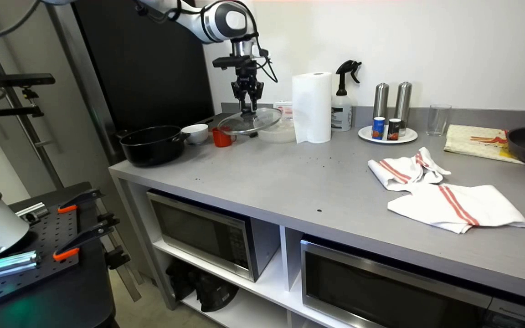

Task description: Place the lid on the pot

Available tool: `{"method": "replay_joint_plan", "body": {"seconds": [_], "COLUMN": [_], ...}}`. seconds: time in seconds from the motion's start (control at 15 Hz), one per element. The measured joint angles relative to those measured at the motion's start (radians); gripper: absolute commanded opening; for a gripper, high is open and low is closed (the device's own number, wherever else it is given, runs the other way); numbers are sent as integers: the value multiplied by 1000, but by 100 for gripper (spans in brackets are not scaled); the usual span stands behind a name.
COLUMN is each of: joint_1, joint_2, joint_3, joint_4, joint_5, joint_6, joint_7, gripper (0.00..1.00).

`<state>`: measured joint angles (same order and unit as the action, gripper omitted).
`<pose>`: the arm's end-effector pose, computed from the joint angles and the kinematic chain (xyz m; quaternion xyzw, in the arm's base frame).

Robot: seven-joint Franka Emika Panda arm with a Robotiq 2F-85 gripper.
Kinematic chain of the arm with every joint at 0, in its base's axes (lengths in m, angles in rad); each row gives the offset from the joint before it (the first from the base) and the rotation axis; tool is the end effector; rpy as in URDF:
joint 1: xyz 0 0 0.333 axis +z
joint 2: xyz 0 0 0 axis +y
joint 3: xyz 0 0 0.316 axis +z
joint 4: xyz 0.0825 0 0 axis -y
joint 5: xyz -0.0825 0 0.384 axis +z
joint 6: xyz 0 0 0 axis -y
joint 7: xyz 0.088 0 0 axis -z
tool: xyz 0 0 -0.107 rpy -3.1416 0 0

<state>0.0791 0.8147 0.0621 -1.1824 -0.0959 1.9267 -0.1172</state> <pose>0.7457 0.0863 0.2939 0.9896 0.1380 -0.0342 0.0218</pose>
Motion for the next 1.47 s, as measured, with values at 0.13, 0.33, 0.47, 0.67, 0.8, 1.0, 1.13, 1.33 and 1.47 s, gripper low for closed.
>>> {"method": "replay_joint_plan", "body": {"seconds": [0.13, 0.33, 0.47, 0.67, 0.8, 1.0, 1.13, 1.33, 1.47], "joint_1": [24, 70, 105, 155, 181, 212, 232, 264, 287], "joint_2": [-87, -216, -298, -410, -469, -527, -539, -532, -519], "joint_3": [1, 8, 18, 44, 68, 107, 131, 161, 177], "joint_4": [-80, -215, -311, -456, -546, -658, -710, -753, -758], "joint_5": [-6, -23, -43, -71, -80, -94, -98, -103, -108], "joint_6": [-8, -16, -18, -20, -20, -18, -13, 14, 36], "joint_7": [9, 36, 63, 103, 125, 164, 191, 237, 267], "gripper": [25, 25, 25, 25, 25, 25, 25, 25, 25]}}
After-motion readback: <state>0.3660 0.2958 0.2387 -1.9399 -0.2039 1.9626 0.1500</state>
